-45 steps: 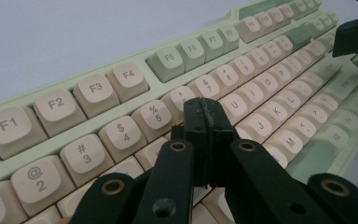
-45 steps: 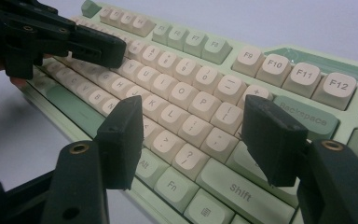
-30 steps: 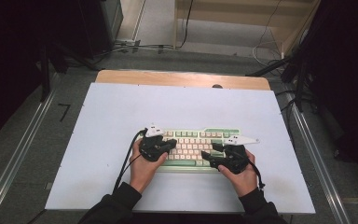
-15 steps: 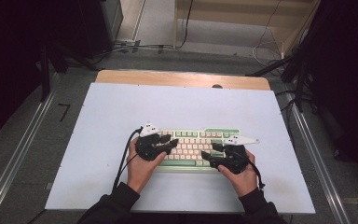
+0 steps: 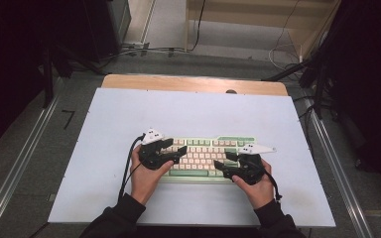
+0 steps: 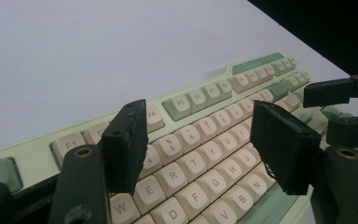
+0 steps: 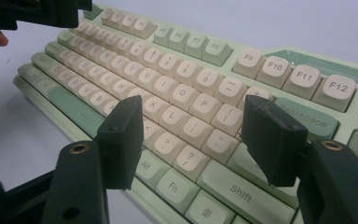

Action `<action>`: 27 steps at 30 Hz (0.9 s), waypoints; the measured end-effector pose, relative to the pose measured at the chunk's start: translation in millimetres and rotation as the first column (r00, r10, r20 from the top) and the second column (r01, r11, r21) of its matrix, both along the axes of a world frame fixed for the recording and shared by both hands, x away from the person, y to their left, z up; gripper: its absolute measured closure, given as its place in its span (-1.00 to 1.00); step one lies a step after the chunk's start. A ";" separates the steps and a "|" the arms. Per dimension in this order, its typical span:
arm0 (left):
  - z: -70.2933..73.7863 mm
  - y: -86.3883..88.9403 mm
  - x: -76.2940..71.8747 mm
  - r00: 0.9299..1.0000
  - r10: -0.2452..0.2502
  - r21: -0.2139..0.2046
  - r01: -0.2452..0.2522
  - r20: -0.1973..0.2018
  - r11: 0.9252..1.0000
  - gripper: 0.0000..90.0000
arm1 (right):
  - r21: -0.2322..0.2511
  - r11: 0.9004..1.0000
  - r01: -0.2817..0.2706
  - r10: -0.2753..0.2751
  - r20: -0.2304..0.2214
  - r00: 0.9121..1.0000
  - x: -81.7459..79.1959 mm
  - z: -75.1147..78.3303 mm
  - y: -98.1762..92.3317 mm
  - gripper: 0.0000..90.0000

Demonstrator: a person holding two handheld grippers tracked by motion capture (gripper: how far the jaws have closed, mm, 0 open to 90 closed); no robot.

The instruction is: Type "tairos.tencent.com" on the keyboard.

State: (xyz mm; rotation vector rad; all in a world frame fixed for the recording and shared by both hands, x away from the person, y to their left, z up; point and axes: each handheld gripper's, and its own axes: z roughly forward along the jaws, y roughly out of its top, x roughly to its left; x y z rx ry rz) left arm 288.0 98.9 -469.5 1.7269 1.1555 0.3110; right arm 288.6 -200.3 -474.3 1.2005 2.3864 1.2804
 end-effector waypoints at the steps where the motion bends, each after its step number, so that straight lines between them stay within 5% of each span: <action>1: 0.3 1.5 -0.3 1.000 0.006 -0.003 -0.006 0.001 1.000 -0.22 | 0.000 1.000 -0.001 0.001 0.000 1.000 -0.1 0.2 0.0 -0.17; 16: -0.2 22.5 -6.0 0.998 0.058 0.005 -0.059 0.017 0.998 -0.41 | 0.000 1.000 -0.011 0.011 0.009 1.000 -1.3 3.1 2.0 -0.01; 21: -1.8 30.1 -8.2 0.997 0.075 -0.001 -0.075 0.012 0.997 -0.41 | -0.001 1.000 -0.022 0.022 0.020 1.000 -2.1 4.1 3.1 0.24; 27: -6.1 42.1 -9.9 0.995 0.099 -0.007 -0.099 -0.006 0.995 -0.41 | -0.020 0.999 -0.051 0.051 0.034 0.998 -3.6 5.6 9.4 0.87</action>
